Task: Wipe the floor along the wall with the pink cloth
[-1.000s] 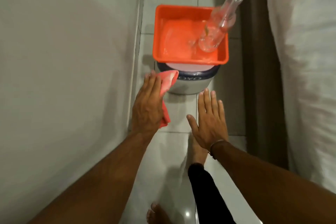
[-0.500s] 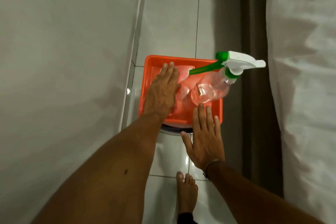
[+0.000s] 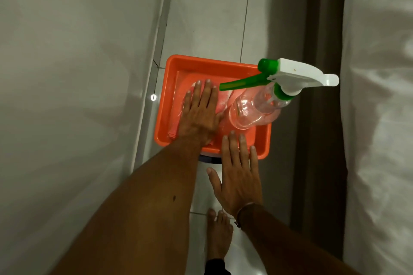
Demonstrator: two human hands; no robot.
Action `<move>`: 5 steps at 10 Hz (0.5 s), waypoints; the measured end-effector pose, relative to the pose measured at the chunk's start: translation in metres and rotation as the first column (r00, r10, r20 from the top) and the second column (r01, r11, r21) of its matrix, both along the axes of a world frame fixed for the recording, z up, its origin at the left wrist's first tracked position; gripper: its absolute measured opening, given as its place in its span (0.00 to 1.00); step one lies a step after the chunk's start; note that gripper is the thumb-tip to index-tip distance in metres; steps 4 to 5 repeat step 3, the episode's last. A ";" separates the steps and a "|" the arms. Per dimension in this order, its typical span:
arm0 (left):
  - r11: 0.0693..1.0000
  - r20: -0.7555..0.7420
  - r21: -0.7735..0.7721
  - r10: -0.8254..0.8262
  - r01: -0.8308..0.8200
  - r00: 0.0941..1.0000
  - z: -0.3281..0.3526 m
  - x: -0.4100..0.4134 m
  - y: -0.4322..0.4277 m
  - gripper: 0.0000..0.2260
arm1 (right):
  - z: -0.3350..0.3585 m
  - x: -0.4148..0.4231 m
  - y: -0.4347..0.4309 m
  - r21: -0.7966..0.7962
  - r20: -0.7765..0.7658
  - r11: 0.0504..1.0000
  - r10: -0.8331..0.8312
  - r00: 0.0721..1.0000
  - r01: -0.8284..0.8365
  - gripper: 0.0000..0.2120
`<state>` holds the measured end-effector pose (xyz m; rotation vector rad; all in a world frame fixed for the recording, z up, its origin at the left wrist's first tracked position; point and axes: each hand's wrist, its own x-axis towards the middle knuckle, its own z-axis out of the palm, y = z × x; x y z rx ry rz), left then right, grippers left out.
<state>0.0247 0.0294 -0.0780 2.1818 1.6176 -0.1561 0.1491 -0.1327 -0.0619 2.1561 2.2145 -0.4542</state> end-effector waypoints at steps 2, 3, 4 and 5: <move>0.998 0.015 -0.016 0.069 -0.069 0.998 0.029 -0.014 -0.004 0.36 | 0.014 0.006 0.002 -0.015 -0.042 0.999 0.032 0.999 -0.033 0.42; 0.992 0.015 0.074 0.097 -0.098 0.995 0.067 -0.042 -0.027 0.34 | 0.053 0.012 -0.004 -0.022 -0.101 0.998 0.060 0.993 -0.063 0.41; 0.992 0.015 0.074 0.097 -0.098 0.995 0.067 -0.042 -0.027 0.34 | 0.053 0.012 -0.004 -0.022 -0.101 0.998 0.060 0.993 -0.063 0.41; 0.992 0.015 0.074 0.097 -0.098 0.995 0.067 -0.042 -0.027 0.34 | 0.053 0.012 -0.004 -0.022 -0.101 0.998 0.060 0.993 -0.063 0.41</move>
